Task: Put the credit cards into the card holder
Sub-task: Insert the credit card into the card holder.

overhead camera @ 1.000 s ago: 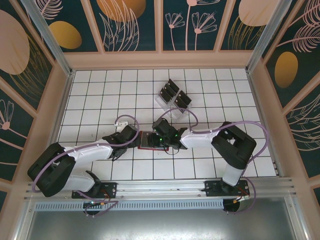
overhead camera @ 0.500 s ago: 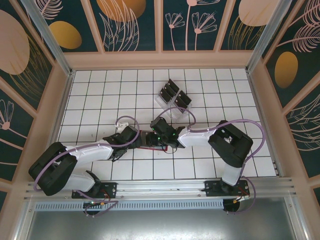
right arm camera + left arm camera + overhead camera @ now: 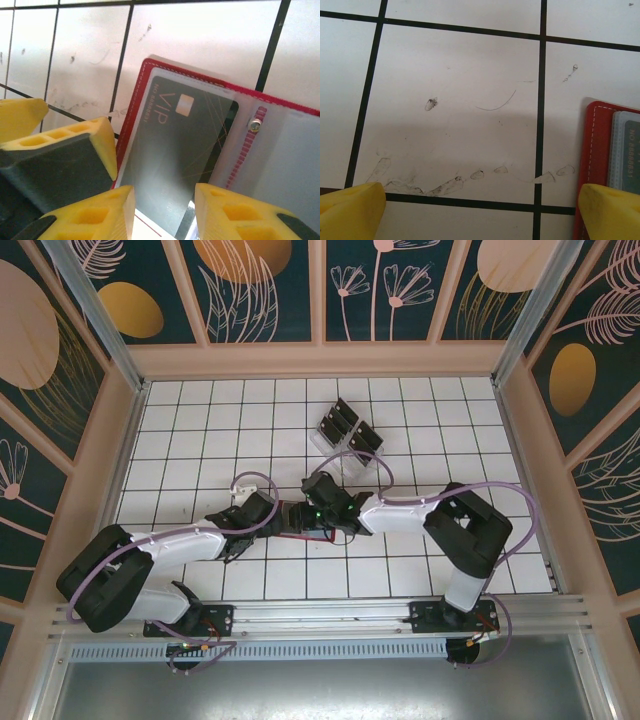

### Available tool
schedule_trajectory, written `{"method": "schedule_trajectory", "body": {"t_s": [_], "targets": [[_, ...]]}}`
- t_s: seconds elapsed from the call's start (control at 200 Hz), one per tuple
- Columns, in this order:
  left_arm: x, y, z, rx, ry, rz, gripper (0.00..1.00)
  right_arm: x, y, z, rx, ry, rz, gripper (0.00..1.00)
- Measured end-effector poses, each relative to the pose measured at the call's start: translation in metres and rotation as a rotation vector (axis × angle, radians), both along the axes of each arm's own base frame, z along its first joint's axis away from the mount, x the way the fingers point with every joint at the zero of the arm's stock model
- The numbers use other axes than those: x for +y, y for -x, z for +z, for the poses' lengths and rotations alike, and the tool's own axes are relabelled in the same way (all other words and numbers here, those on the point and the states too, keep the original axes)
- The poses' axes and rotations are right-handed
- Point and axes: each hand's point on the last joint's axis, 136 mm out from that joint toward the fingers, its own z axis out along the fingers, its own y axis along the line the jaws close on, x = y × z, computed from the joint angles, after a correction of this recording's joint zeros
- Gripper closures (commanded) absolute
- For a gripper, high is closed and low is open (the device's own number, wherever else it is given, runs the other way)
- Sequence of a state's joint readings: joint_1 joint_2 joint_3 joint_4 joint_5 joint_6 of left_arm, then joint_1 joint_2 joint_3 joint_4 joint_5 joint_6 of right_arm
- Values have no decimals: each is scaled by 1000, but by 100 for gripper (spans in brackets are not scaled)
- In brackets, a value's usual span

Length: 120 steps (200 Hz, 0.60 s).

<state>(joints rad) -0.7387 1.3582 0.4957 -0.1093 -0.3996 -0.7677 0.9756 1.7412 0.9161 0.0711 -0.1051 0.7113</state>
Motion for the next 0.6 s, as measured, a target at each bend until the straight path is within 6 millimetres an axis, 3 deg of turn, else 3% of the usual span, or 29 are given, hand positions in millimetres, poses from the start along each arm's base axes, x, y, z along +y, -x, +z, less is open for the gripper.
{"method": "schedule_trajectory", "body": {"t_s": [0.285,0.601], "targets": [[0,0,-1,1,0,3,1,-1,-5,0,-2,-15,-8,63],[0,3,-6,20,11,7,1,6,-2,-15,31,-12,19,64]]}}
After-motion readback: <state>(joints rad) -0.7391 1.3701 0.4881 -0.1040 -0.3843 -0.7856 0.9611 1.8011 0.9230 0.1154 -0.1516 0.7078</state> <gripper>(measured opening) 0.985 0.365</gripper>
